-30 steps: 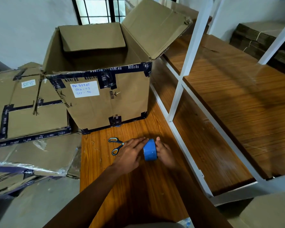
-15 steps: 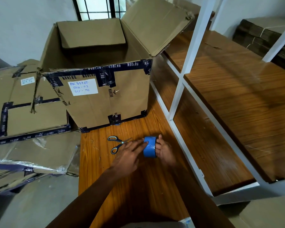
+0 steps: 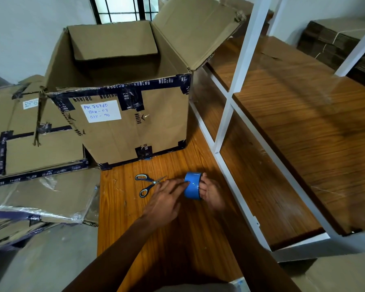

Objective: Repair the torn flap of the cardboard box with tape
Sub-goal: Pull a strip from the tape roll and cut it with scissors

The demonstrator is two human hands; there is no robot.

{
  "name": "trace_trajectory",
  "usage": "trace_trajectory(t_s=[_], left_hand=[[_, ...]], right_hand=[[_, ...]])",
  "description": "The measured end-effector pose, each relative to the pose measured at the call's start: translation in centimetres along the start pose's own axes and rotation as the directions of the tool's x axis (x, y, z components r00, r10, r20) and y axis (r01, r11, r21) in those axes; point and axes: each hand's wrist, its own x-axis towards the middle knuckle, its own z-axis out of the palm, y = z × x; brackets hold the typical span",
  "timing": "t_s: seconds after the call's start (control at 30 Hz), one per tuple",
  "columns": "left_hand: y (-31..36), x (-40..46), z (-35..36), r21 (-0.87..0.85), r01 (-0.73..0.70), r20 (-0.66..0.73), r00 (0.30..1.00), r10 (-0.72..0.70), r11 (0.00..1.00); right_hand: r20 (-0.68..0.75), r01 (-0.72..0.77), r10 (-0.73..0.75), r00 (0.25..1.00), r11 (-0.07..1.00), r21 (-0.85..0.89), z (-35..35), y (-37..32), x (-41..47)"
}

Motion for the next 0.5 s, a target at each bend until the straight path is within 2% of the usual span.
trace_trajectory(t_s=[0.17,0.27,0.33,0.5], left_hand=[[0.2,1.2,-0.6,-0.026,0.014,-0.046,0.999,-0.016,1.0],[0.5,1.4,-0.7,-0.056,0.02,-0.101,0.995,-0.025,0.998],[0.6,1.4,-0.6,-0.063,0.02,-0.115,0.993,-0.027,0.998],[0.7,1.6,-0.5,-0.07,0.017,-0.104,0.994,-0.024,0.997]], right_hand=[[-0.071,-0.062,0.066,0.995,0.996,0.06,0.9,0.2,0.8],[-0.065,-0.048,0.054,0.996,0.994,0.094,1.5,-0.6,0.1],[-0.098,-0.037,0.042,0.994,0.998,0.054,1.4,-0.3,0.2],[0.02,0.067,-0.065,0.998,0.989,-0.134,0.2,0.8,-0.3]])
